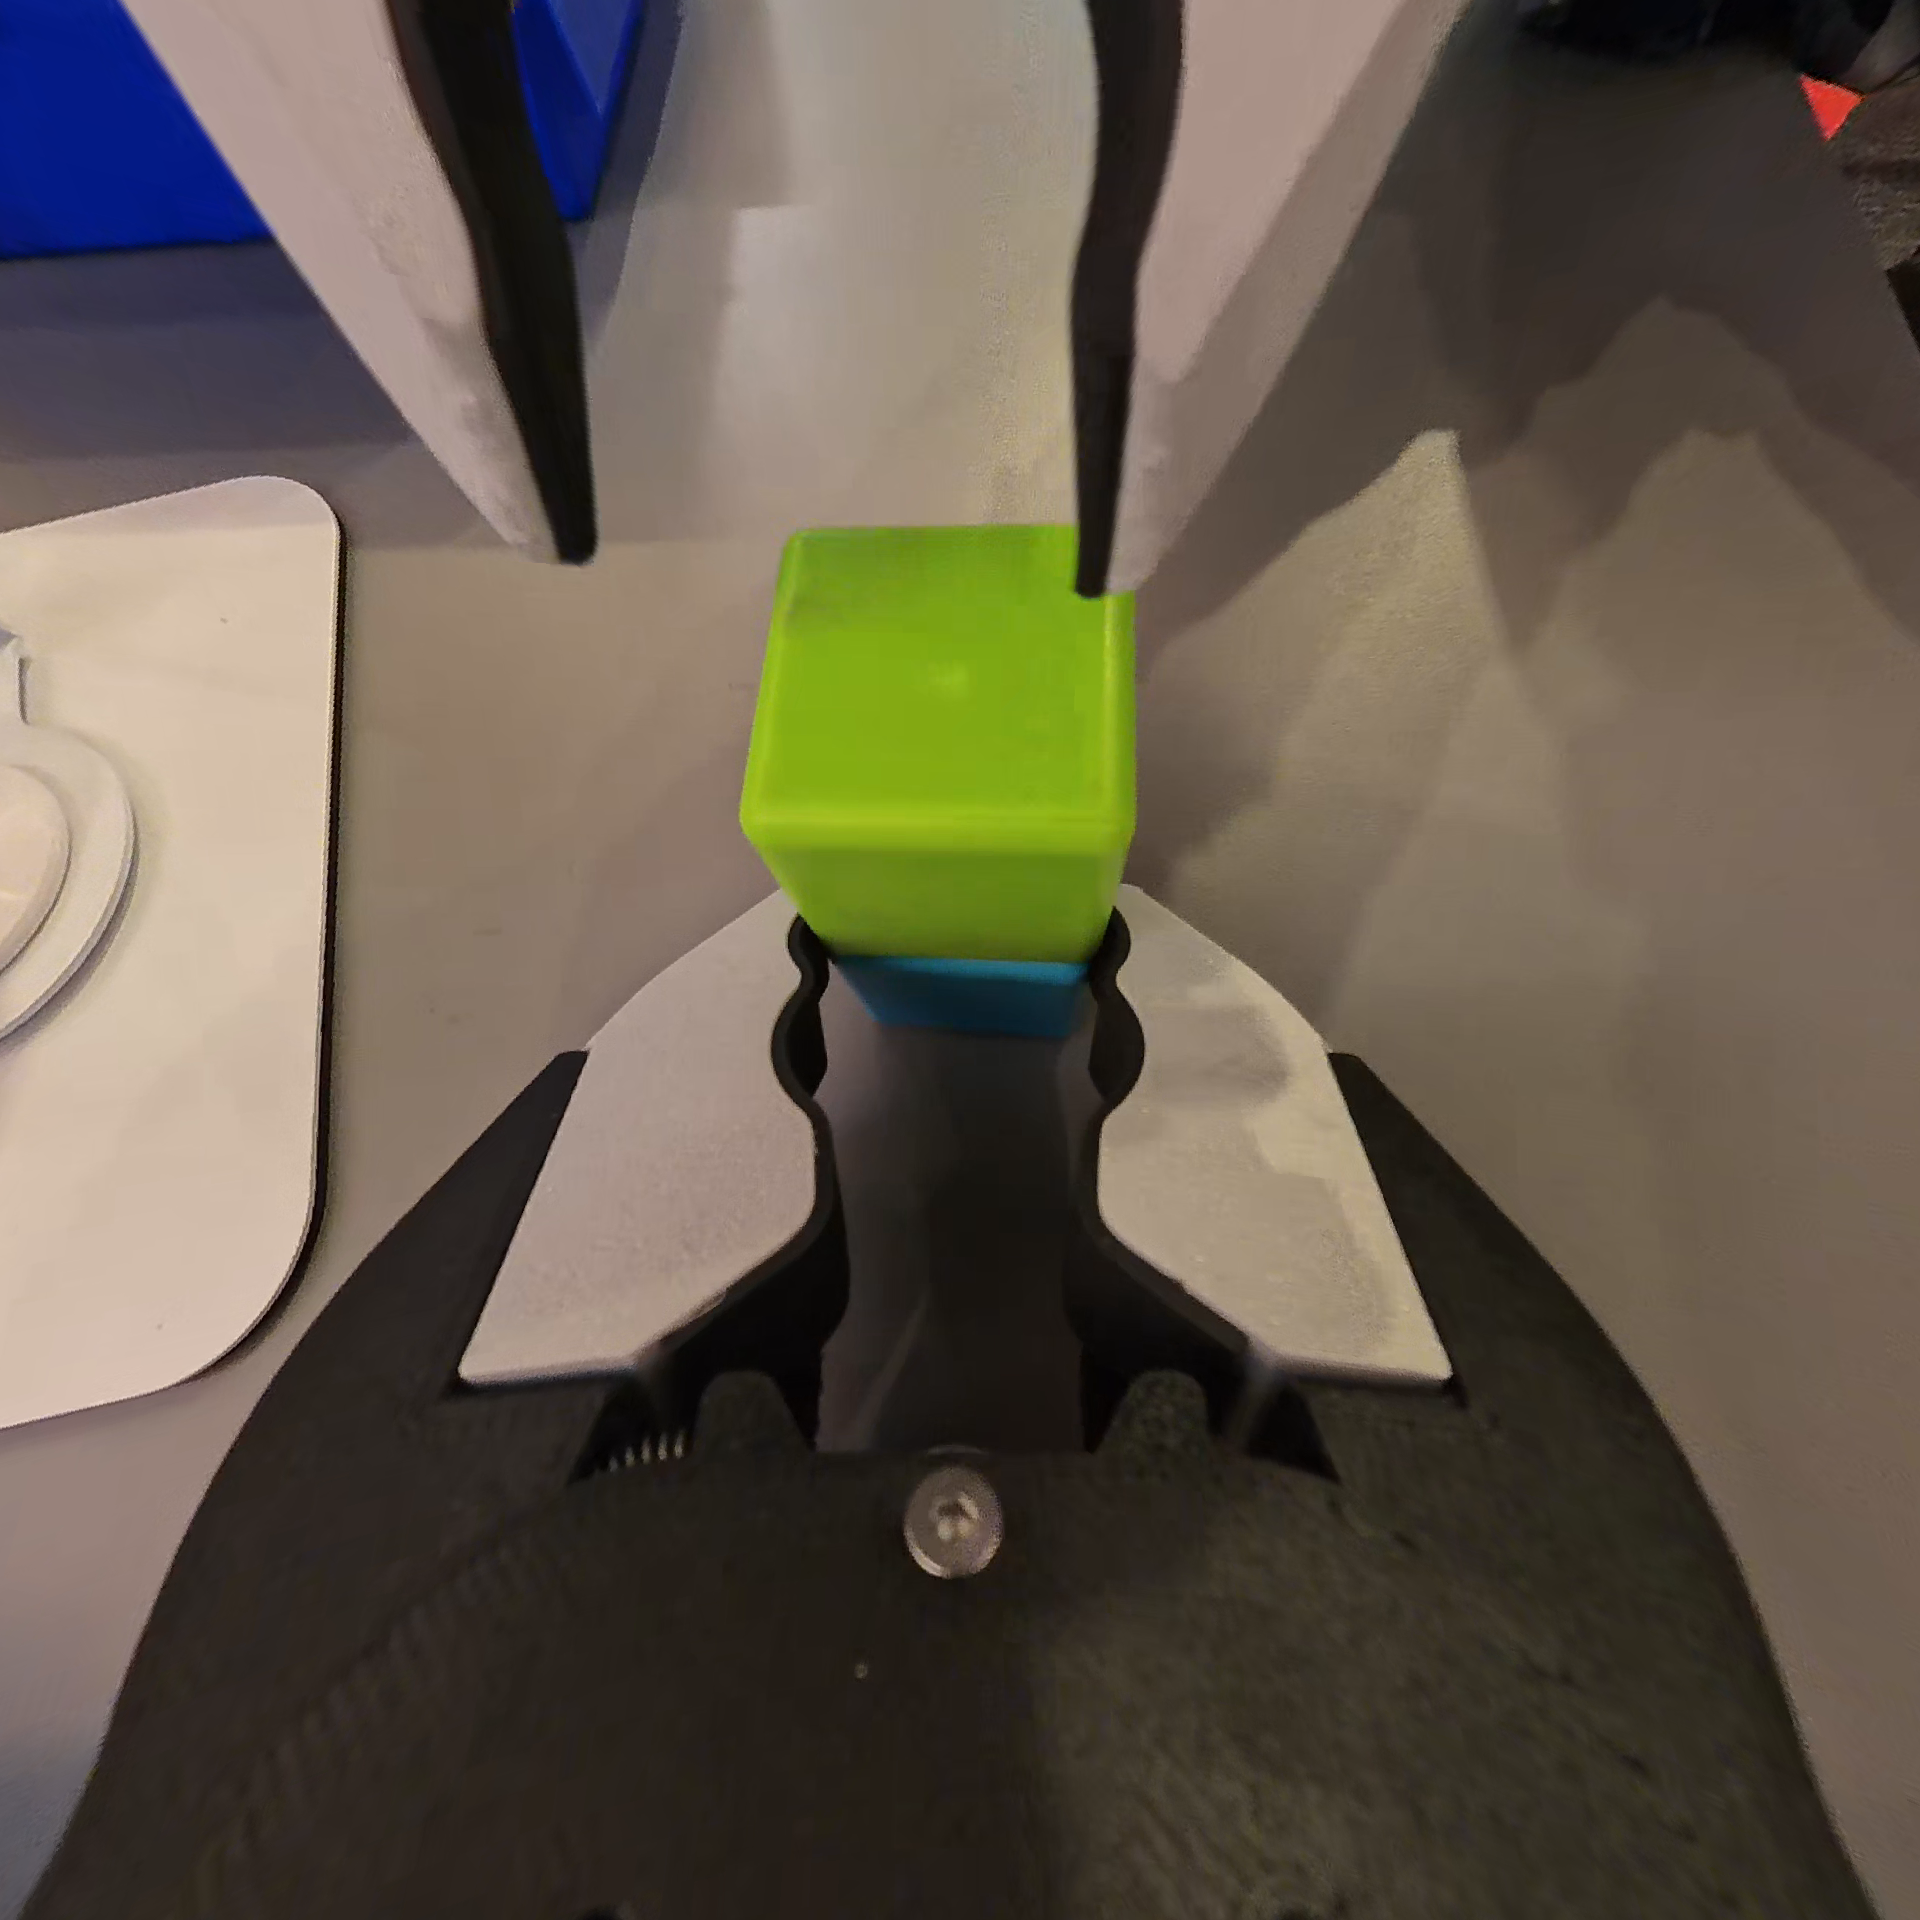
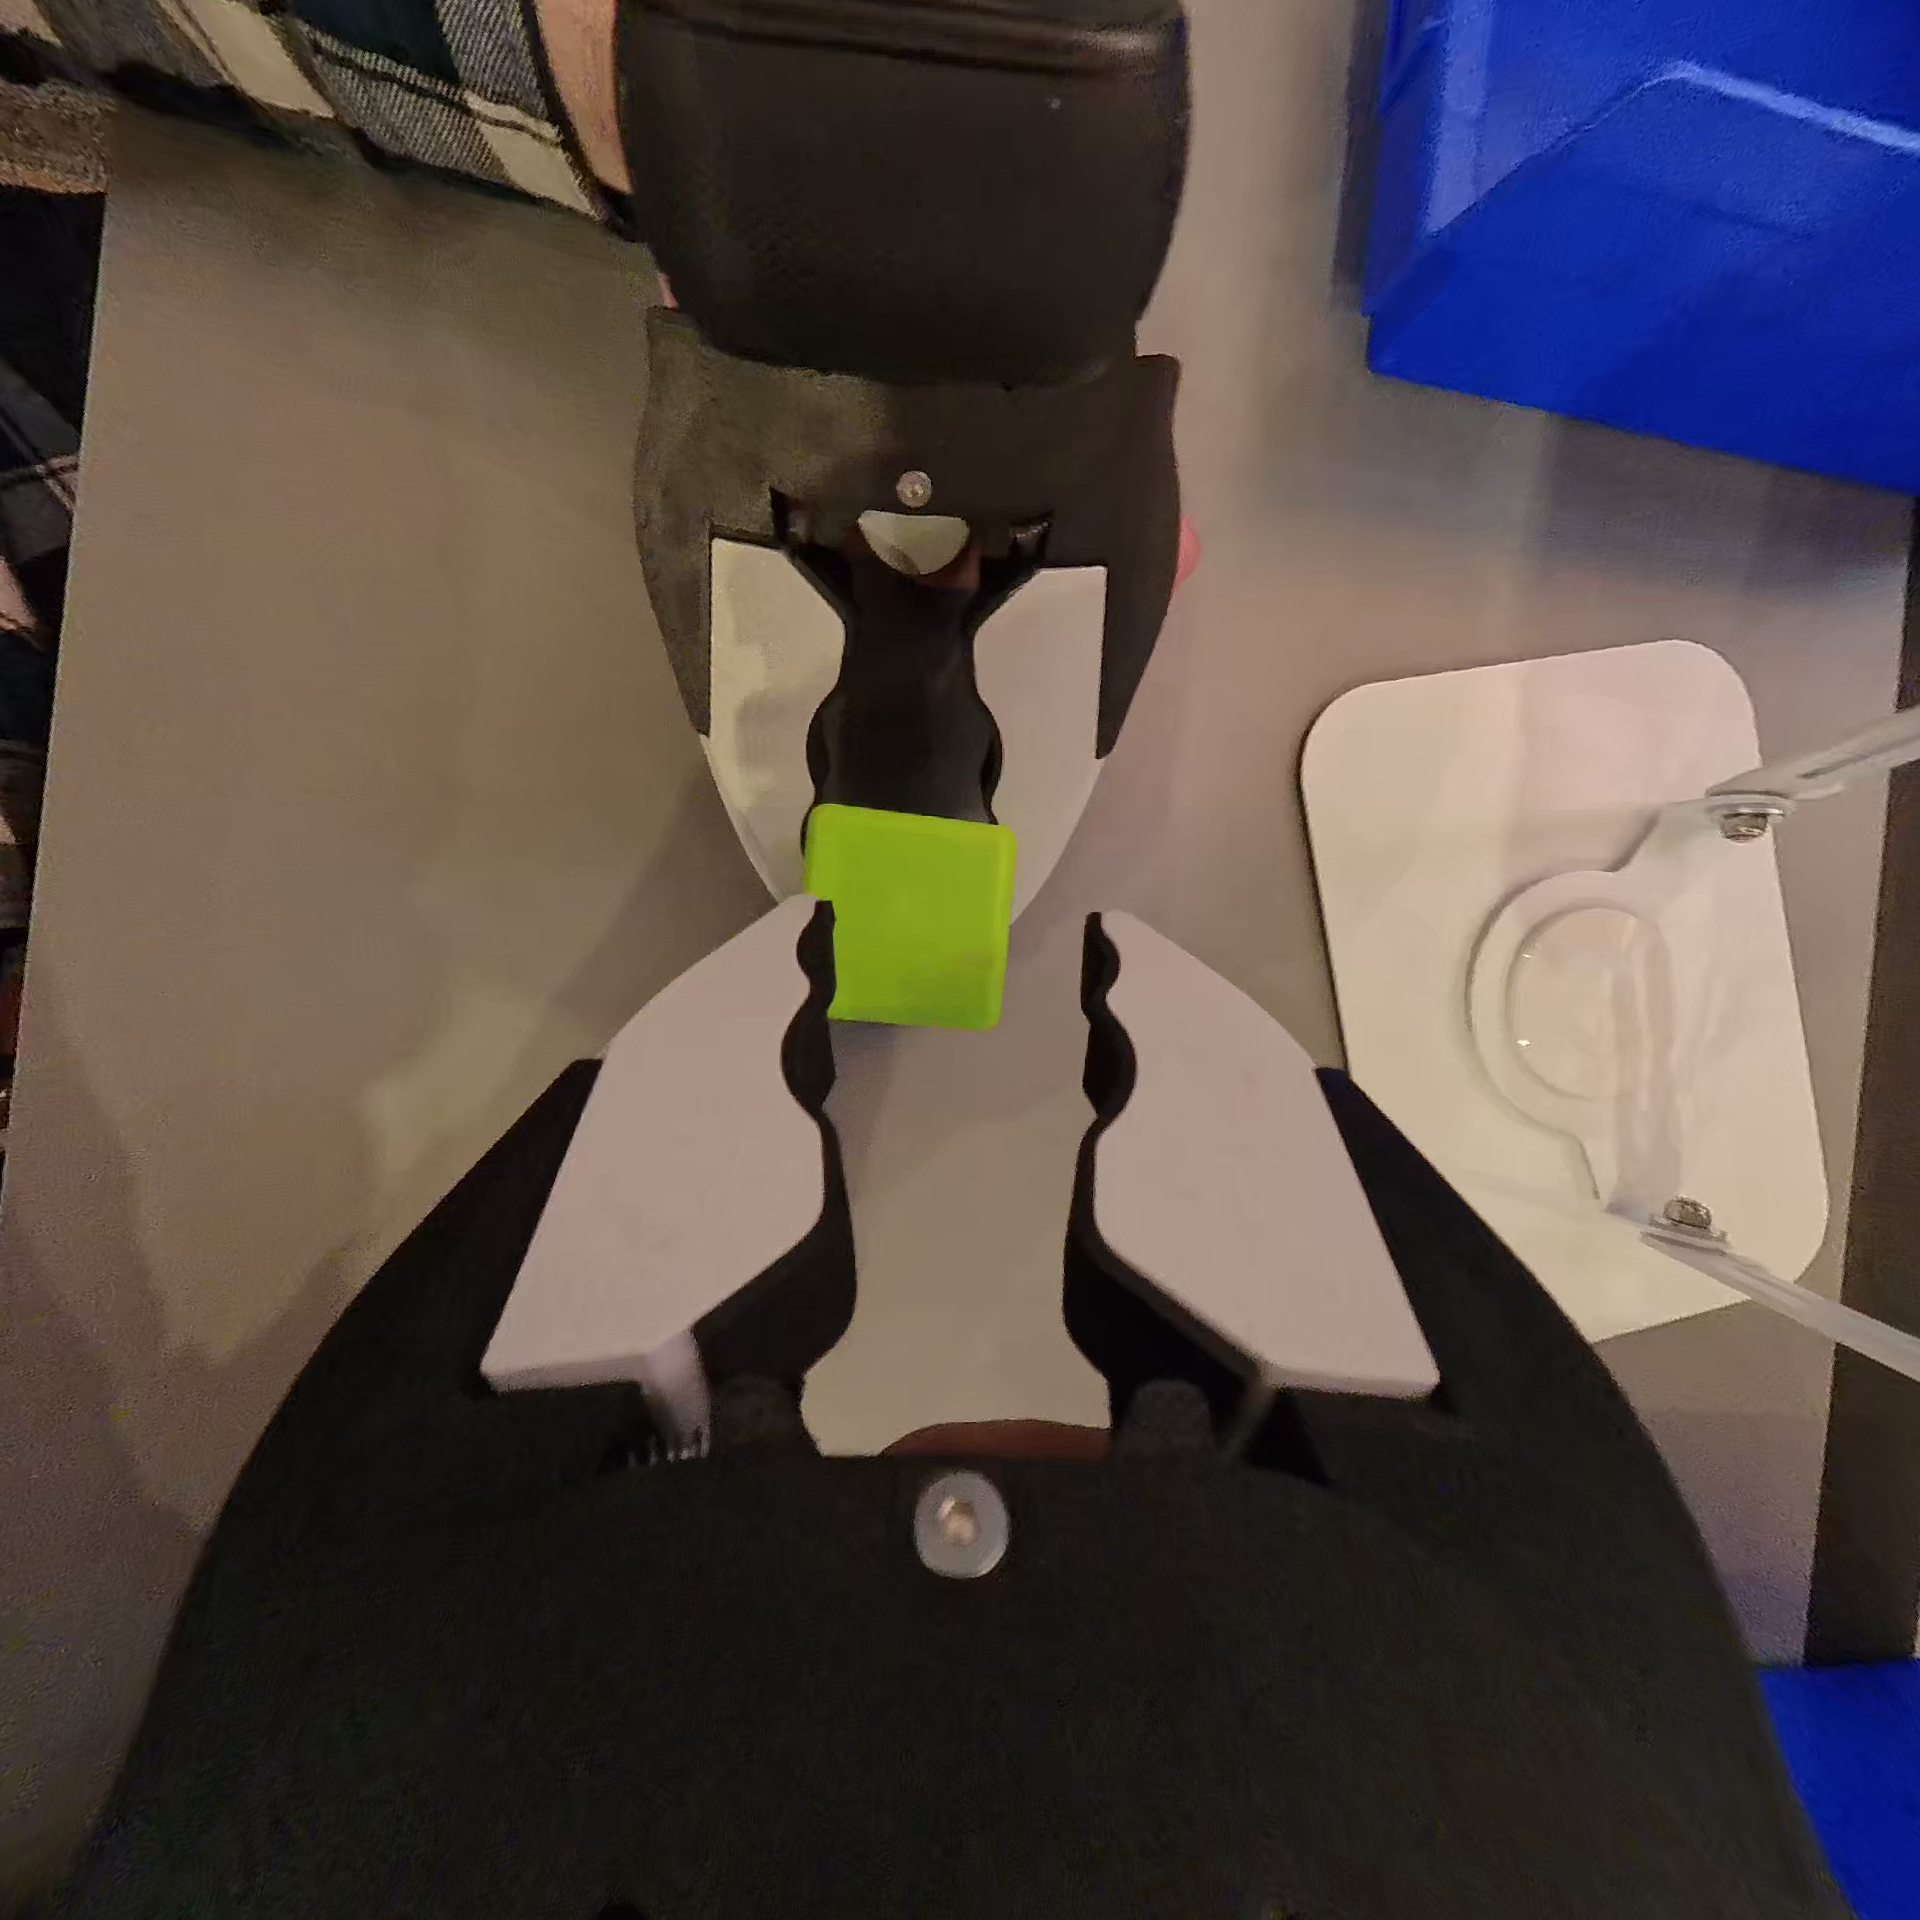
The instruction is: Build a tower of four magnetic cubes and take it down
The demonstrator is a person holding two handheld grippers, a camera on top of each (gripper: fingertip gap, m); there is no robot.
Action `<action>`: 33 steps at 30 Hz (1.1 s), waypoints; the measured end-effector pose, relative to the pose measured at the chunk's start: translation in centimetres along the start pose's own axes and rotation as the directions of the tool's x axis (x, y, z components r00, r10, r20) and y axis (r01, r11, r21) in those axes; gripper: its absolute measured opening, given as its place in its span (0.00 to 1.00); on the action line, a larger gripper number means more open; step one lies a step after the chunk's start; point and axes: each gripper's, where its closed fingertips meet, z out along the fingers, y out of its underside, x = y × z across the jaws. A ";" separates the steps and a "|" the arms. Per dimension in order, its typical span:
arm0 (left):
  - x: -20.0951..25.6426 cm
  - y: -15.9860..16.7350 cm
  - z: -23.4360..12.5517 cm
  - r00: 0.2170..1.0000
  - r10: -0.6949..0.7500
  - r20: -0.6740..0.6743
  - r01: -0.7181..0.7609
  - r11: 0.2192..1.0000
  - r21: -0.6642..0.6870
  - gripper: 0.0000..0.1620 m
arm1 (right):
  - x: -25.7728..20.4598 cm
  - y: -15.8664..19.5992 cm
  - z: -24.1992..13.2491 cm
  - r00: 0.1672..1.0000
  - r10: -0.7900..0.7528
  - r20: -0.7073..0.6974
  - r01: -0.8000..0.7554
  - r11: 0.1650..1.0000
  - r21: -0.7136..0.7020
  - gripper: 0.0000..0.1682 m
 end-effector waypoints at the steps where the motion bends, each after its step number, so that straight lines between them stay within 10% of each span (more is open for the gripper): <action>1: 0.0 0.0 0.0 1.000 0.000 0.000 0.000 1.000 0.000 0.30 | -0.2 0.1 0.2 1.000 -0.005 0.008 0.005 1.000 -0.009 0.29; 33: -0.4 0.2 -0.1 1.000 0.001 0.020 -0.001 1.000 -0.006 0.30 | -0.2 0.5 1.7 0.992 0.079 0.102 -0.080 0.997 0.008 0.30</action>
